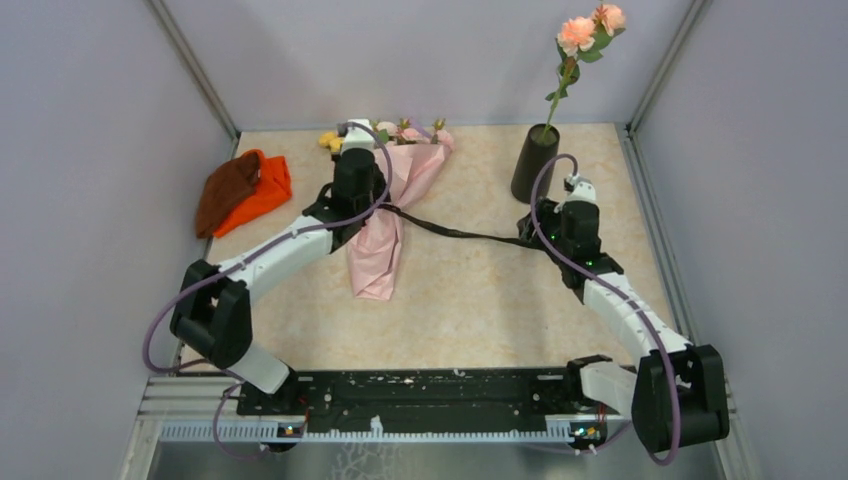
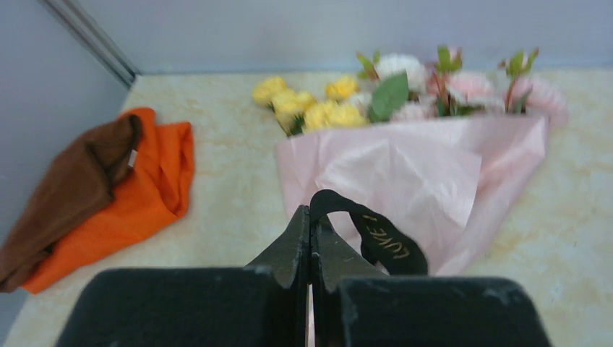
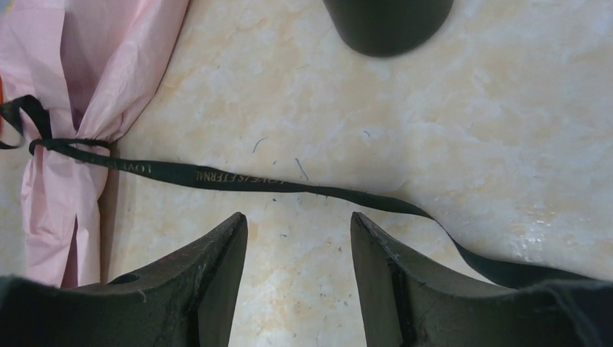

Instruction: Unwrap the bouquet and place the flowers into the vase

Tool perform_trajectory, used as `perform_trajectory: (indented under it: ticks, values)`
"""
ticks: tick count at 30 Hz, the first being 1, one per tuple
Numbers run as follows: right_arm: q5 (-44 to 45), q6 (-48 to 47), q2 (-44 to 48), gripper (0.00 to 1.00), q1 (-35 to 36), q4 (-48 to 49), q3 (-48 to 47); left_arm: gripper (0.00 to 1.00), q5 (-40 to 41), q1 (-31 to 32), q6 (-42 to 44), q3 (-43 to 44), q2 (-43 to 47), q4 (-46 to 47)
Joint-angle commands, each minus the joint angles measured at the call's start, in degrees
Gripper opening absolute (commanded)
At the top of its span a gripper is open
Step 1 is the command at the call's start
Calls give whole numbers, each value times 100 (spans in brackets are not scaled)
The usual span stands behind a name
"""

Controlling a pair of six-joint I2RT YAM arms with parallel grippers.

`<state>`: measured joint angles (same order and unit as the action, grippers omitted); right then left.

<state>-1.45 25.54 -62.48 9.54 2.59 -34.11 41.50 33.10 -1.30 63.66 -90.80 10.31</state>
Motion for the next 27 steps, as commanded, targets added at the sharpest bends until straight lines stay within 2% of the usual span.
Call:
perform_trajectory:
  ticks: [1,7,9,13,15,17,20,21,22,27]
  values:
    - [2,-84,-164,55,259,350,-76,0,871,-13,571,471,536,334]
    - [70,-68,-601,55,628,483,-257,0,1678,-10,1263,179,1116,755]
    - [115,-37,-868,55,823,608,-360,0,1857,-12,1129,1,1276,658]
    - [319,-5,-1656,55,1305,913,-756,8,2372,-23,868,-377,1328,610]
    - [376,-11,-2097,55,1554,905,-1074,8,2677,-22,585,-394,1235,311]
    - [429,-1,-2467,55,1756,908,-1328,20,2889,-26,272,-380,1141,0]
    - [511,-98,-2715,55,1997,889,-1721,80,2834,-41,-226,-387,1095,-364]
    - [659,-207,-2786,55,2066,789,-1890,93,2754,-43,-355,-385,1092,-441]
    - [716,-341,-2884,55,2117,674,-2100,98,2642,-59,-522,-369,1071,-542]
    - [327,-653,-3520,55,2209,243,-3115,99,1715,-165,-732,-213,746,-288]
